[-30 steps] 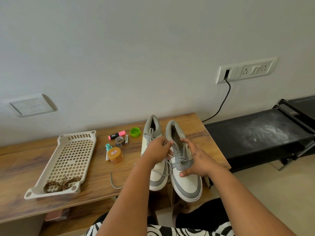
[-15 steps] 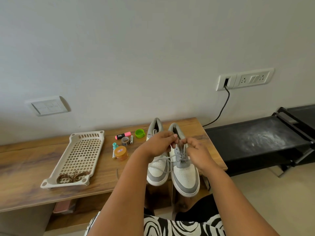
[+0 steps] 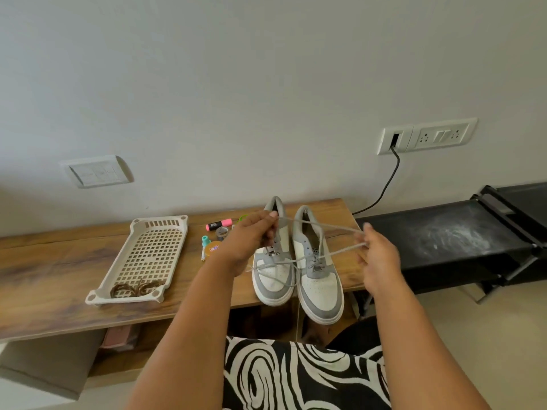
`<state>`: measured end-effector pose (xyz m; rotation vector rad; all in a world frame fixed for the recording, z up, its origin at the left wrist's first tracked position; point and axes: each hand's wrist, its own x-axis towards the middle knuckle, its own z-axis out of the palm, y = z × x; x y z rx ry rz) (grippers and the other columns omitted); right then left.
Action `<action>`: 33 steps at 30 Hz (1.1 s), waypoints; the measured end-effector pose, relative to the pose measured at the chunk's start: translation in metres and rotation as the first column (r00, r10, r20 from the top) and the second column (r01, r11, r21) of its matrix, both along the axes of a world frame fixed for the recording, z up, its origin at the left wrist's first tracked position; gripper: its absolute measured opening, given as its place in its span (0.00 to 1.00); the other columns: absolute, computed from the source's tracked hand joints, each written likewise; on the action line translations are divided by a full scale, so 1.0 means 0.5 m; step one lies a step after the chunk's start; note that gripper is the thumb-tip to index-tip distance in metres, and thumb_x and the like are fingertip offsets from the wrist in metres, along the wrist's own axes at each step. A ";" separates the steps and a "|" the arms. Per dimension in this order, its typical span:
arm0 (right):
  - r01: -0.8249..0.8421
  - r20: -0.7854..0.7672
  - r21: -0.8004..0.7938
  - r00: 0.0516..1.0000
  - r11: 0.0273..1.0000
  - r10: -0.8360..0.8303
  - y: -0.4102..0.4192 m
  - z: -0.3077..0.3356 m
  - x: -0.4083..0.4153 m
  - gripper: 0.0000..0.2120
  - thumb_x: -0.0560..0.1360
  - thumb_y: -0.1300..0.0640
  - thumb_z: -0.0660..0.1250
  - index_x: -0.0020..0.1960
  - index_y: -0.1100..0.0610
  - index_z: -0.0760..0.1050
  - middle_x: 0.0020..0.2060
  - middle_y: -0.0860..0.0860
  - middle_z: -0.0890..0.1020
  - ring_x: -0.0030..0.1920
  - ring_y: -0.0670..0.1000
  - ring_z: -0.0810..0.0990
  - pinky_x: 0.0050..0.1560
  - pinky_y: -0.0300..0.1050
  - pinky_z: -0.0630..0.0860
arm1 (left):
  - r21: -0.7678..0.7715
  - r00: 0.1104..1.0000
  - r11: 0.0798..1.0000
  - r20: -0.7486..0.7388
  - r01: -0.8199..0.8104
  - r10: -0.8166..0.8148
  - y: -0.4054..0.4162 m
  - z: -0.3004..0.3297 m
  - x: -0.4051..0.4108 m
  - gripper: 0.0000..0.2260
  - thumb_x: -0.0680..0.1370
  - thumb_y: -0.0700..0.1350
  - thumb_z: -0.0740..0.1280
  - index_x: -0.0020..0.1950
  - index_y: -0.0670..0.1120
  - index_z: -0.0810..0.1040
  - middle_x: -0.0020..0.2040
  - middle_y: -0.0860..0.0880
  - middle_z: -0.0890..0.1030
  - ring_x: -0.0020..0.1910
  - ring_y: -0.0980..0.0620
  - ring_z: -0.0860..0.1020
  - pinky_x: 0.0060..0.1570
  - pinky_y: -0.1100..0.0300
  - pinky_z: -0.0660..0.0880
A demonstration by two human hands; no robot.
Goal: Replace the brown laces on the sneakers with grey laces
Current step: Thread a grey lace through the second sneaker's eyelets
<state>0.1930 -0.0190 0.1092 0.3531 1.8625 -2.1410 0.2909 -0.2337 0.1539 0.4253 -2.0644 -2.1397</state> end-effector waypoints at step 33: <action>-0.466 -0.168 0.695 0.636 0.548 0.754 -0.052 -0.057 -0.039 0.10 0.80 0.48 0.62 0.45 0.48 0.78 0.42 0.47 0.80 0.45 0.47 0.77 0.43 0.42 0.72 | -0.612 0.979 0.781 0.204 0.125 0.004 0.052 -0.102 -0.070 0.07 0.82 0.47 0.64 0.46 0.48 0.79 0.42 0.54 0.86 0.24 0.66 0.71 0.30 0.67 0.66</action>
